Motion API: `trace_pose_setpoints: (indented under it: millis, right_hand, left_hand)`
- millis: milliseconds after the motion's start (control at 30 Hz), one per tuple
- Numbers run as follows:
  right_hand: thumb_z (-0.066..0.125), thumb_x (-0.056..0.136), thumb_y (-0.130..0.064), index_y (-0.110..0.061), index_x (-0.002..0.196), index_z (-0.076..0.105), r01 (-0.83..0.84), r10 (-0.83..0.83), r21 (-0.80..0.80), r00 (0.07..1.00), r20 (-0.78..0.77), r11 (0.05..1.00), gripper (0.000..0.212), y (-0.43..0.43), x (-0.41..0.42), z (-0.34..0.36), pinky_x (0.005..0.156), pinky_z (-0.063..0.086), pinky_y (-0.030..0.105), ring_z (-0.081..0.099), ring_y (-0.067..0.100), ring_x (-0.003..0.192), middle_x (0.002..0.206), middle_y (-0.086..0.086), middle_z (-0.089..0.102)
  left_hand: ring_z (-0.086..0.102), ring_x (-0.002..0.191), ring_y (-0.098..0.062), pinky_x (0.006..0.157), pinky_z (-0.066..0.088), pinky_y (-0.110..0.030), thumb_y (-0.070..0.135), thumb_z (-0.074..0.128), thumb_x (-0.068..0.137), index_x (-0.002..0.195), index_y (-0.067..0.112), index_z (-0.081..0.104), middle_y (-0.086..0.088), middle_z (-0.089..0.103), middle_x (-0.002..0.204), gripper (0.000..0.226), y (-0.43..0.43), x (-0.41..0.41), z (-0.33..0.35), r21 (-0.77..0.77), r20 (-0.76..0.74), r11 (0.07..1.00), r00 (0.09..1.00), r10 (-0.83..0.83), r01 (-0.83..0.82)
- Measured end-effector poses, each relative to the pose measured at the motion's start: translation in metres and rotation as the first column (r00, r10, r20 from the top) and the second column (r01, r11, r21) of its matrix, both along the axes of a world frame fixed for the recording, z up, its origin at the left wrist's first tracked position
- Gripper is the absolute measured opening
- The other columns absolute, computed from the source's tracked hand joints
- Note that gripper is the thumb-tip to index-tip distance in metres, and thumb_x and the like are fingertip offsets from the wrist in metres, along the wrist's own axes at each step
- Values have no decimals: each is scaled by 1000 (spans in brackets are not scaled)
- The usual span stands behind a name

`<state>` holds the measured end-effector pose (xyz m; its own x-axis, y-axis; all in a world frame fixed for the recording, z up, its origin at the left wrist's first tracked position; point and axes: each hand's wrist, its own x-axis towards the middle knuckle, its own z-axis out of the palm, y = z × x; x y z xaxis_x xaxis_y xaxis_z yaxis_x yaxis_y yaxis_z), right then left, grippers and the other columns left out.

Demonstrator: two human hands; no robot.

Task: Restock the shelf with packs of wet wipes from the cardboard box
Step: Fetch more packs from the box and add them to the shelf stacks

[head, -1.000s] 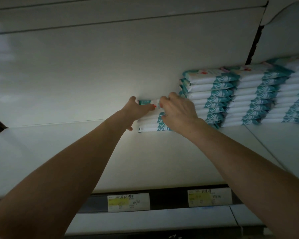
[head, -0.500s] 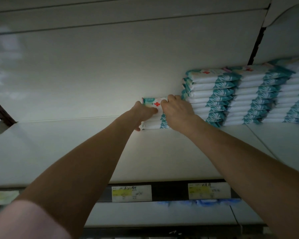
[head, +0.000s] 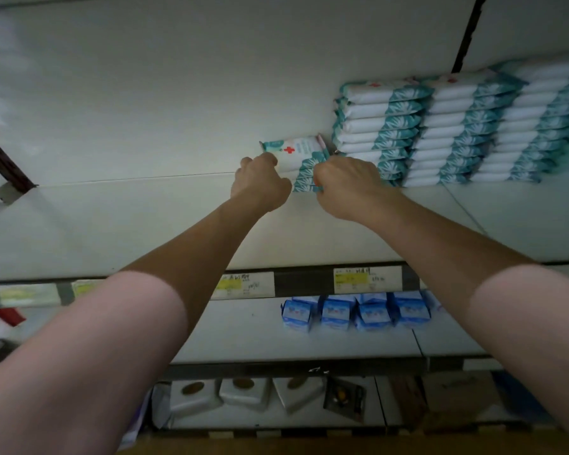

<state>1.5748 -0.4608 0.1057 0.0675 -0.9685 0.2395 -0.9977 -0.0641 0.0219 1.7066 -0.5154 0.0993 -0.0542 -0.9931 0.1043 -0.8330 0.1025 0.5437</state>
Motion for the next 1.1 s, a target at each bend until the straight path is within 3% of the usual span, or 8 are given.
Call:
trace_pose_setpoints:
  millis: [200,400,500,667,800,867,967,1100]
  right_hand:
    - [48,94,-12,-11,121,60,54,-54,19,999,-6,998,29,28,-8,0,75,37,31,56,29,109,121,11,57]
    - [48,94,-14,-12,120,60,155,-154,25,988,-25,988,28,45,-5,1,82,43,34,56,29,109,120,9,57]
    - [48,95,-14,-12,120,60,181,-181,41,983,-17,983,28,48,-2,-4,83,44,34,56,28,109,121,9,57]
    - [47,96,-15,-13,120,60,199,-199,74,980,-6,977,28,48,4,-10,82,42,32,56,27,108,121,7,57]
    - [47,96,-16,-13,121,59,190,-190,79,982,-3,979,28,44,2,-10,82,42,33,55,26,110,122,7,55]
    - [47,95,-14,-12,119,60,178,-178,66,984,-9,982,27,40,0,-9,79,41,32,55,27,109,121,8,56]
    - [47,95,-14,-10,118,60,155,-155,54,988,-17,986,27,33,-1,-8,78,42,33,55,28,107,120,10,55]
    - [47,95,-12,-9,121,58,127,-126,38,992,-17,991,28,20,-1,-8,80,43,35,52,30,109,122,12,53]
  left_hand:
    - [55,92,-21,77,47,-29,16,56,90,118,12,63,-7,61,116,29,13,2,-8,53,193,985,966,-173,165]
    - [49,123,-27,95,43,-31,13,47,95,138,5,47,-12,45,141,43,5,-8,-9,191,272,918,880,-390,348]
    - [55,111,-28,80,45,-30,11,44,96,137,1,44,-16,49,136,42,-4,-6,-3,201,287,925,883,-371,323]
    - [59,111,-32,84,47,-34,10,44,97,125,-1,55,-18,59,125,32,-19,9,2,230,301,939,899,-319,256]
    - [54,103,-25,80,47,-33,15,52,92,123,12,57,-10,56,122,32,-22,1,-8,-7,345,967,908,-237,254]
    - [42,120,-27,96,41,-40,19,55,92,131,20,54,-11,45,132,40,-26,-6,-10,-200,530,917,825,-195,346]
    - [33,131,-29,104,34,-45,24,56,91,136,24,50,-11,33,144,46,-33,-9,-13,-126,733,878,640,-232,462]
    - [31,133,-29,104,35,-45,25,56,91,135,18,50,-11,27,149,45,-37,-8,-16,-81,735,898,635,-239,432]
